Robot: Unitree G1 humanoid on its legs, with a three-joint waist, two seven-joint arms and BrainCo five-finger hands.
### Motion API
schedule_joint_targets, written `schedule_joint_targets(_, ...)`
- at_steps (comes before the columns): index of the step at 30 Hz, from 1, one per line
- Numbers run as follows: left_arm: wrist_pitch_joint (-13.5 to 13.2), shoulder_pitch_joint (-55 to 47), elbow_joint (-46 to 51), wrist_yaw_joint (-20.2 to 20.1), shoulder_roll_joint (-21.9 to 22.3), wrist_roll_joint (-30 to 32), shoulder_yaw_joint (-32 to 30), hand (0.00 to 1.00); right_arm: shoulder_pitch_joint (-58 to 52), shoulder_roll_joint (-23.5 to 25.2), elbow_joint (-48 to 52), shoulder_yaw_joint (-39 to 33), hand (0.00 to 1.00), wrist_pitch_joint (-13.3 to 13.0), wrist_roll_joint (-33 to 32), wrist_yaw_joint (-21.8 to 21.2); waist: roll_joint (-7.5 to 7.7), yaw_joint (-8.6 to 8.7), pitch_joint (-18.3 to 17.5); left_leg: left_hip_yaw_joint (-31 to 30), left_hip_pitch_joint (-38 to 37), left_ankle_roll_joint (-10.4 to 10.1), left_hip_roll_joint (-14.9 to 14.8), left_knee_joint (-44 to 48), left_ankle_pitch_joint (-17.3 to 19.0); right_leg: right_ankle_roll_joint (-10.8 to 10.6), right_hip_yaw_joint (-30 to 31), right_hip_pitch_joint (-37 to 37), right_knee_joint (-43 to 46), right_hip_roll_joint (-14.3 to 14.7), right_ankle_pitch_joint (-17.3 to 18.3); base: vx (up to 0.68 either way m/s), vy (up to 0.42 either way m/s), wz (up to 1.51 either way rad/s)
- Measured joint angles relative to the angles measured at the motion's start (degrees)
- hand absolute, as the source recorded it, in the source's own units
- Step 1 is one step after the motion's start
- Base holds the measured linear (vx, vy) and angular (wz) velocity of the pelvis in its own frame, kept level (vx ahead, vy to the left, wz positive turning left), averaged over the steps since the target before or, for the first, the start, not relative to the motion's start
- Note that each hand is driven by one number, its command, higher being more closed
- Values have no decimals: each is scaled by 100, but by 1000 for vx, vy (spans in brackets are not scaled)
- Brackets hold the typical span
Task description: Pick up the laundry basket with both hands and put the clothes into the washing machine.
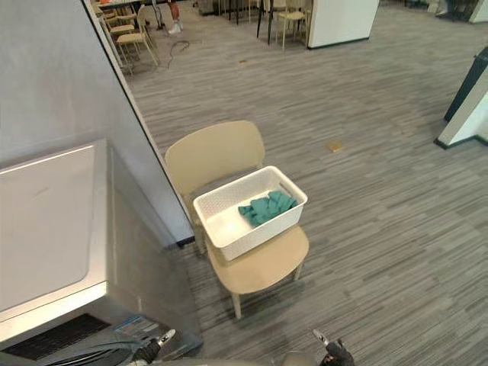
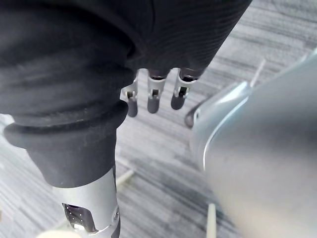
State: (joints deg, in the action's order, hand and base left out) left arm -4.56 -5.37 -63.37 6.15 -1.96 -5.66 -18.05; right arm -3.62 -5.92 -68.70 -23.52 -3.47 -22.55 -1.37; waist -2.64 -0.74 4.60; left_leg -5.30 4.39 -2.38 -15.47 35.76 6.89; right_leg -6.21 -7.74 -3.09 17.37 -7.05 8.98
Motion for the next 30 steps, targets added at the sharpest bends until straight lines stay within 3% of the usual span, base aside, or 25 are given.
schedule_joint_targets(2,-37,-10,73,-14,3,-141,-271,0,-271,-6,-49,121,0,1,-119,12,125,-23,57,664,460,434,-513,849,-814,214,-327,476,-347,191,34,82,-325,67)
schedule_joint_targets(4,-25,20,102,-86,-50,-145,-270,0,-332,-102,-46,123,0,-3,-224,36,137,-12,63,1580,807,452,-696,1385,-628,316,-661,779,-767,230,-50,90,-267,70)
schedule_joint_targets(5,-30,23,103,-90,-33,-145,-261,0,-303,-134,-46,113,0,-7,-224,55,133,-19,85,1905,875,306,-617,1416,-418,336,-721,864,-879,237,-114,138,-134,67)
schedule_joint_targets(7,-21,17,91,-105,2,-121,-183,0,-140,-156,-13,54,0,-17,-226,119,120,-15,113,2366,784,-165,175,443,139,371,-1129,1067,-1101,192,-191,143,-70,79)
schedule_joint_targets(10,42,35,33,-118,-46,13,15,0,79,8,33,-131,0,-23,-330,120,125,-27,115,3088,214,165,596,-1347,294,354,-1486,1059,-1184,207,-193,86,-14,77)
schedule_joint_targets(11,42,73,40,-123,-89,28,15,0,274,113,42,-110,0,-25,-399,120,223,-68,213,3055,209,341,727,-1637,206,318,-1573,1035,-1268,187,-211,50,-6,61)
schedule_joint_targets(13,71,95,-27,-119,-127,92,27,0,467,141,47,62,0,-27,-394,123,253,-203,252,2954,181,393,890,-1872,118,297,-1627,1006,-1239,101,-206,29,11,29)
schedule_joint_targets(15,99,36,-38,-118,-160,169,200,0,486,135,91,173,0,-48,-391,121,245,-161,247,2770,7,429,1154,-2172,28,180,-1853,1089,-1036,-96,-61,60,45,57)
schedule_joint_targets(17,101,47,-99,-115,-160,182,361,0,479,108,115,350,0,-47,-396,115,233,-164,267,2554,-285,445,1462,-2706,57,69,-1923,865,-20,-451,174,50,91,64)
schedule_joint_targets(18,101,35,-164,-120,-159,184,537,0,433,131,229,484,0,-43,-394,107,152,-146,231,2543,-464,432,1489,-2974,48,81,-1766,473,1001,-654,123,27,96,44)
schedule_joint_targets(21,108,31,-194,-122,-325,192,908,0,403,209,448,843,0,-34,-392,99,207,-30,236,2298,-627,442,1503,-2929,6,13,-1018,-282,2772,-865,-372,96,7,52)
schedule_joint_targets(23,116,91,-183,-121,-503,260,1200,0,322,270,832,913,0,-37,-385,123,297,11,283,2006,-706,574,1500,-2872,-99,-50,-650,-575,3443,-921,-47,132,-103,64)
schedule_joint_targets(25,135,218,-147,-113,-584,341,1409,0,20,274,1599,1016,0,-41,-174,231,344,29,263,1708,-680,465,1434,-2856,-198,19,-779,-690,3399,-1183,184,166,-162,77)
schedule_joint_targets(27,141,256,-32,-105,-563,371,1419,0,-159,266,2404,1015,0,-44,85,280,348,104,260,1430,-643,360,1357,-2845,-261,40,-731,-718,2938,-1419,170,129,-222,78)
schedule_joint_targets(29,131,285,73,-97,-525,438,1553,0,-227,258,3430,1002,0,-48,381,329,340,165,203,1218,-524,135,1169,-2872,-330,-47,-116,-690,1631,-1241,87,80,-344,58)
schedule_joint_targets(30,128,286,68,-96,-538,546,1585,0,-265,278,4179,972,0,-61,518,385,453,160,131,1106,-423,-94,1084,-2870,-346,-156,270,-593,724,-1116,-316,31,-407,38)
